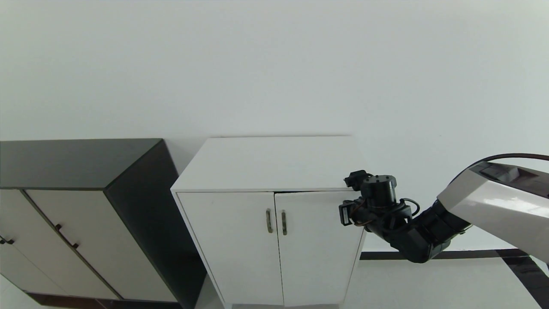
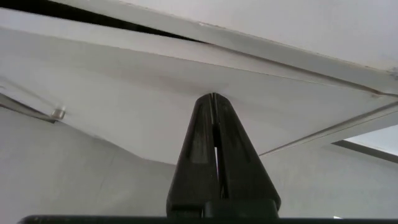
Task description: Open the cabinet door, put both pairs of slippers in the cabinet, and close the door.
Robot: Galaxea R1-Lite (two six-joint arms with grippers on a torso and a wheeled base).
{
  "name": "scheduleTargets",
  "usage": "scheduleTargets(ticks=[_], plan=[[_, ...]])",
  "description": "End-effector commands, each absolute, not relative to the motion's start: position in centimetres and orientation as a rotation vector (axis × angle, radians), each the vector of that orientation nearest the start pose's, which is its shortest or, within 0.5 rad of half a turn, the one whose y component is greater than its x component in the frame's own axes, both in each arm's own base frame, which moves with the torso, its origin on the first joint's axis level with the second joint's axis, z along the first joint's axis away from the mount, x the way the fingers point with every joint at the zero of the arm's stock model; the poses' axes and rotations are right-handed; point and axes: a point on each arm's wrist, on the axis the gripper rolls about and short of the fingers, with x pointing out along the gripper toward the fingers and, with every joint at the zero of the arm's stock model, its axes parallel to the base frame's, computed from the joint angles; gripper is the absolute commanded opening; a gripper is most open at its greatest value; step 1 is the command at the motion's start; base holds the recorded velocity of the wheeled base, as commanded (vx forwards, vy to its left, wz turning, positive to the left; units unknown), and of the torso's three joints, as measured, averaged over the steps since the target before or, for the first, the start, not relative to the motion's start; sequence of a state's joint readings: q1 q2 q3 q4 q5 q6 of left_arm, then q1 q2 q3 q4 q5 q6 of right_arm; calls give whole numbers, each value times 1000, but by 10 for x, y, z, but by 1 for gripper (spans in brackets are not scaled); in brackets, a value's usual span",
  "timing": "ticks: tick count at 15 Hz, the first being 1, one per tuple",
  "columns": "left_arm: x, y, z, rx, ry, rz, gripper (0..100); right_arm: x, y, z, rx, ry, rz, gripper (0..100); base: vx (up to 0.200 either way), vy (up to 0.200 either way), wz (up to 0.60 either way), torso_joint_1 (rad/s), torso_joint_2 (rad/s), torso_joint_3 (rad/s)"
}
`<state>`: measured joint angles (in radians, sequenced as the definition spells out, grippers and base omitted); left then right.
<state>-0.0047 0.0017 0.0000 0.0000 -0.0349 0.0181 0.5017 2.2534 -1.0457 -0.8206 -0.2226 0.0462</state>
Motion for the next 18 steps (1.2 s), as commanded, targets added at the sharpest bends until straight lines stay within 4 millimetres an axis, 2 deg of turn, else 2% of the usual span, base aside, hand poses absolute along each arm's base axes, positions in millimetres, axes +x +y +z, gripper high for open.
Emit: scheduleTargets(ticks=[1,14,18], plan=[[-23,-1,76,18,1,-40,0,369,197,56,-93,370,266,0,0,0,0,0,0,0],[-23,-1,76,18,1,-41,0,370,194,54,-95,374,258,0,0,0,0,0,0,0],[-23,-1,76,18,1,-41,0,363,197,52,-101,382,270,0,0,0,0,0,0,0]])
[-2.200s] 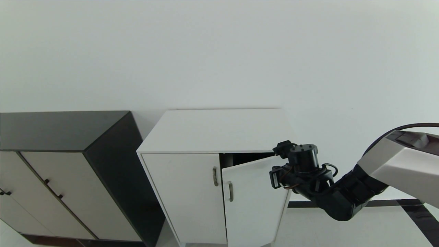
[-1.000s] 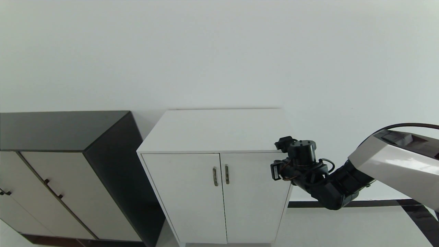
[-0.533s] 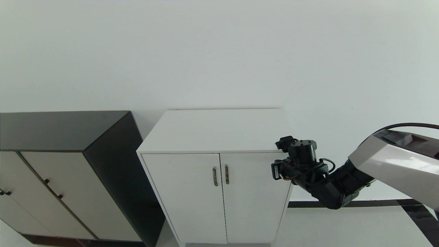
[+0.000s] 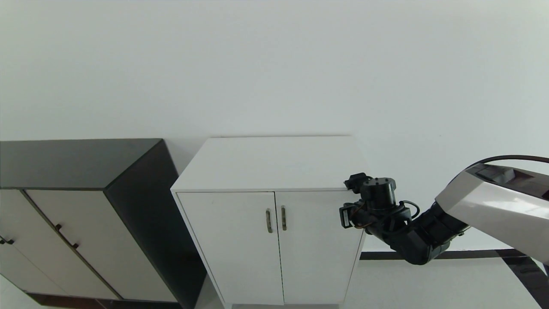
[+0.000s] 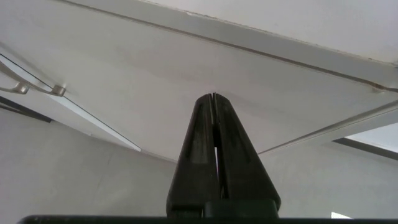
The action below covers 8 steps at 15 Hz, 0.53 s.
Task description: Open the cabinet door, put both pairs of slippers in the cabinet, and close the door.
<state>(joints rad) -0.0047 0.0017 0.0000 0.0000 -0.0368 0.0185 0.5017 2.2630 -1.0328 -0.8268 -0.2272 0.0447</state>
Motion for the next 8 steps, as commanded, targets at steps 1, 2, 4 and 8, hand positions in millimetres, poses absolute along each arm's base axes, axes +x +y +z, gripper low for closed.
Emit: scheduleTargets(ticks=[1,2,4,8], plan=[[-23,-1,76,18,1,-41,0,361,198,52,-102,376,273,0,0,0,0,0,0,0],[-23,-1,76,18,1,-41,0,356,200,54,-102,367,285,0,0,0,0,0,0,0],[-23,-1,76,18,1,-41,0,347,203,62,-103,360,300,0,0,0,0,0,0,0],[-23,-1,76,18,1,-41,0,328,193,82,-95,341,304,0,0,0,0,0,0,0]])
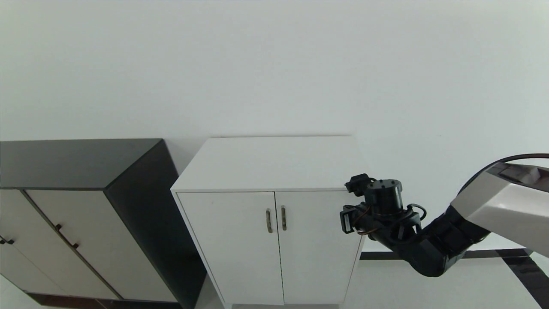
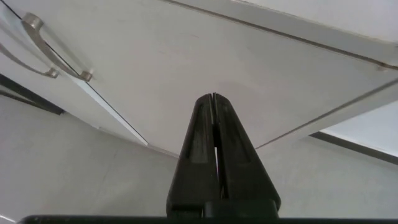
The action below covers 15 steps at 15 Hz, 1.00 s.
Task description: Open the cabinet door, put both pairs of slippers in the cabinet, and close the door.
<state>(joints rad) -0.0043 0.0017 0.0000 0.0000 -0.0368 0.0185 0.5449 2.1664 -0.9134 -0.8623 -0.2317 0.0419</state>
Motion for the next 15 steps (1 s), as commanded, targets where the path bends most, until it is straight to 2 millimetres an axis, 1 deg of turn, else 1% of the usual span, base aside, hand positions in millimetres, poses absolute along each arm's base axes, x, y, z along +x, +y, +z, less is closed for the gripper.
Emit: scheduleTargets(ticks=[1,2,3,6,10,12,15], plan=[[-23,-1,76,18,1,-41,0,317,185,92,-94,333,289,0,0,0,0,0,0,0],[-23,-1,76,18,1,-41,0,313,182,96,-92,327,281,0,0,0,0,0,0,0],[-23,-1,76,18,1,-41,0,302,171,104,-93,317,261,0,0,0,0,0,0,0],[-23,-1,76,18,1,-41,0,278,139,120,-84,308,206,0,0,0,0,0,0,0],[-23,-1,76,18,1,-41,0,223,91,137,-67,289,135,0,0,0,0,0,0,0],[-23,-1,76,18,1,-41,0,197,69,140,-61,275,92,0,0,0,0,0,0,0],[-23,-1,76,18,1,-41,0,150,47,135,-58,255,66,0,0,0,0,0,0,0]])
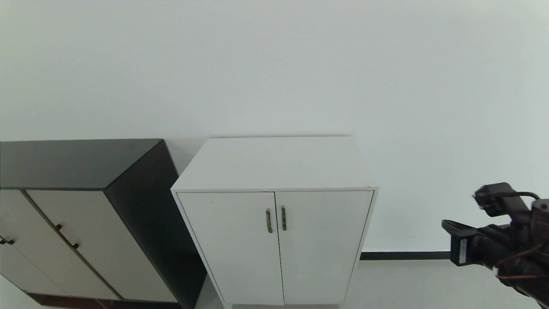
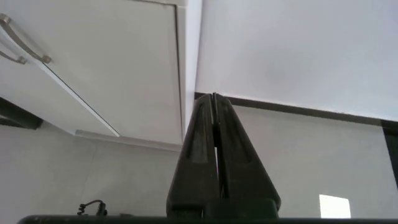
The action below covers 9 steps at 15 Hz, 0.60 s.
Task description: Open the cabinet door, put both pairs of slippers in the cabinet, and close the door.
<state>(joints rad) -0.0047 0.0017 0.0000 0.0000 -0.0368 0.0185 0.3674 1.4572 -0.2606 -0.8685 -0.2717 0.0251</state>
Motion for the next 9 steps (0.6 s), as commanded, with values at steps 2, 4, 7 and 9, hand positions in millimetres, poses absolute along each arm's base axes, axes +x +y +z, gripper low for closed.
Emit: scheduleTargets(ticks=[2,4,7,9], plan=[[-23,-1,76,18,1,-41,0,120,29,131,-72,234,2,0,0,0,0,0,0,0],[-23,-1,76,18,1,-41,0,88,16,124,-78,249,-40,0,0,0,0,0,0,0],[-23,-1,76,18,1,-41,0,31,1,108,-61,231,-47,0,0,0,0,0,0,0],[-23,-1,76,18,1,-41,0,5,-5,99,-50,188,-41,0,0,0,0,0,0,0]])
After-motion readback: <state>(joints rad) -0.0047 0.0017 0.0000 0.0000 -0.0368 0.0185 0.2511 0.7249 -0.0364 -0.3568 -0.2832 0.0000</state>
